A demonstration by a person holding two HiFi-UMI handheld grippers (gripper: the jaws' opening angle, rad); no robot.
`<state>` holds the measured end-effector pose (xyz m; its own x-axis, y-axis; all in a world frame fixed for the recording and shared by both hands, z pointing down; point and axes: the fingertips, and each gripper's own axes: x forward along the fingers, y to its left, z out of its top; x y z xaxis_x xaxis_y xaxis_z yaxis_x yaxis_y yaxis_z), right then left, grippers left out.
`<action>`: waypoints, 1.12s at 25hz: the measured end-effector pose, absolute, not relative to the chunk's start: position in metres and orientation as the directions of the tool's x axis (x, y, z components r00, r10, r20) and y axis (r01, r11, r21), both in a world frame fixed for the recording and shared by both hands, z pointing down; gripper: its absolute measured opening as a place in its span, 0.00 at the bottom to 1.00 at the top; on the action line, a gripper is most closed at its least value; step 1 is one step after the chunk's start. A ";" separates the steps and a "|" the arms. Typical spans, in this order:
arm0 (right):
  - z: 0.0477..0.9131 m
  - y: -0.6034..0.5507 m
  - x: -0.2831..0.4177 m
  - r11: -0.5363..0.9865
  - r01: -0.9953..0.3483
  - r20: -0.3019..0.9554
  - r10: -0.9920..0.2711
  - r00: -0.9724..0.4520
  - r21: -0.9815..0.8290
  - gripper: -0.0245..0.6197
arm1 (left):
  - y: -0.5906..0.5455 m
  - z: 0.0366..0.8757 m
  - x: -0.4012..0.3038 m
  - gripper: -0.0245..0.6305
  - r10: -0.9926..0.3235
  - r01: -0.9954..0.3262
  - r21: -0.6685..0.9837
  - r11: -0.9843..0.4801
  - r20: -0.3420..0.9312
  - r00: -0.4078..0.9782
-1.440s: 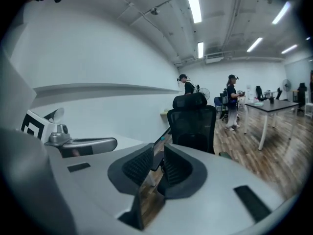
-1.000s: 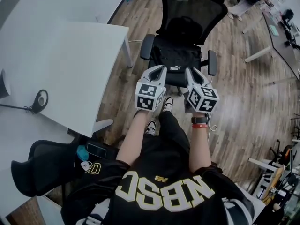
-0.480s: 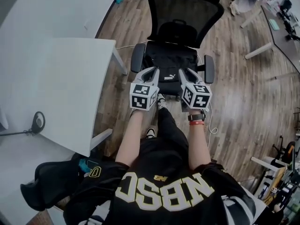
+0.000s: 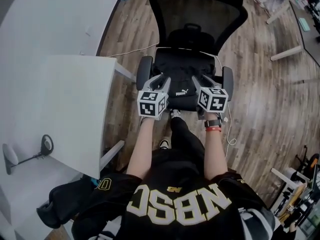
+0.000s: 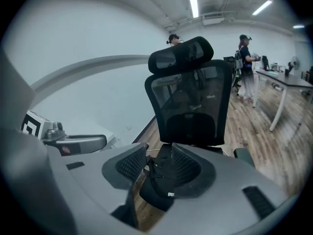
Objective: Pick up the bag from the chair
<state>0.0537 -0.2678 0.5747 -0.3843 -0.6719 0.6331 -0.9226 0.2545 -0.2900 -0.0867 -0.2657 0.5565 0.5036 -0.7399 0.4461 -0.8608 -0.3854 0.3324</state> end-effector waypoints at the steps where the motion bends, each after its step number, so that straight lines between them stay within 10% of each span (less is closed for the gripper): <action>1: 0.582 -0.274 0.056 0.254 -0.921 0.646 -0.657 -0.388 -0.295 0.29 | -0.273 0.563 -0.084 0.23 -0.731 -0.860 0.341 -0.380 0.458 0.505; 14: 0.684 -0.326 0.058 0.250 -0.892 0.741 -0.497 -0.451 -0.375 0.41 | -0.342 0.665 -0.083 0.49 -0.618 -0.862 0.413 -0.294 0.606 0.501; 28: 0.825 -0.339 0.095 0.222 -0.921 0.863 -0.332 -0.380 -0.320 0.55 | -0.356 0.804 -0.073 0.53 -0.442 -0.893 0.409 -0.187 0.777 0.448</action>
